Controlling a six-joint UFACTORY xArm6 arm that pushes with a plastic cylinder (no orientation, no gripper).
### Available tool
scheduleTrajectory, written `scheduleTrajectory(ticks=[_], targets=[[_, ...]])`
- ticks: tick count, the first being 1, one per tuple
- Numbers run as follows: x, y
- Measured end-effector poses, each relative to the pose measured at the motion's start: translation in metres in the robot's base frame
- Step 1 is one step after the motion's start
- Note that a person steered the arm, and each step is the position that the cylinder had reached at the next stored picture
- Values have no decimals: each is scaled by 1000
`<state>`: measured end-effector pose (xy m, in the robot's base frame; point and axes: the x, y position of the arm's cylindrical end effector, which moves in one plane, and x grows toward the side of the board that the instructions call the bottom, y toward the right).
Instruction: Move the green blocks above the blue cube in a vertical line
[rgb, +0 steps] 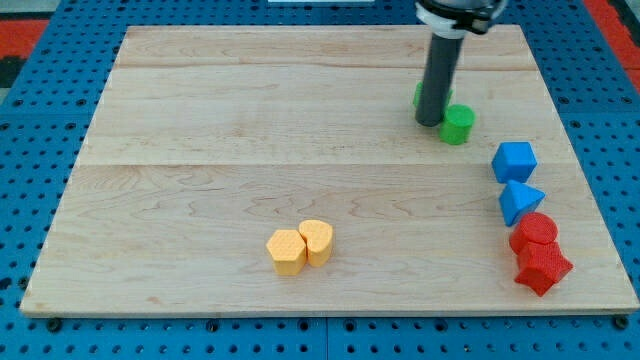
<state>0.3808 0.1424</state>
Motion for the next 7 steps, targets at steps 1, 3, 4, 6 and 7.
scheduleTrajectory(ticks=[1,3,4,6,7], targets=[[19,37],[35,37],[1,-10],[-43,-29],[-69,-75]])
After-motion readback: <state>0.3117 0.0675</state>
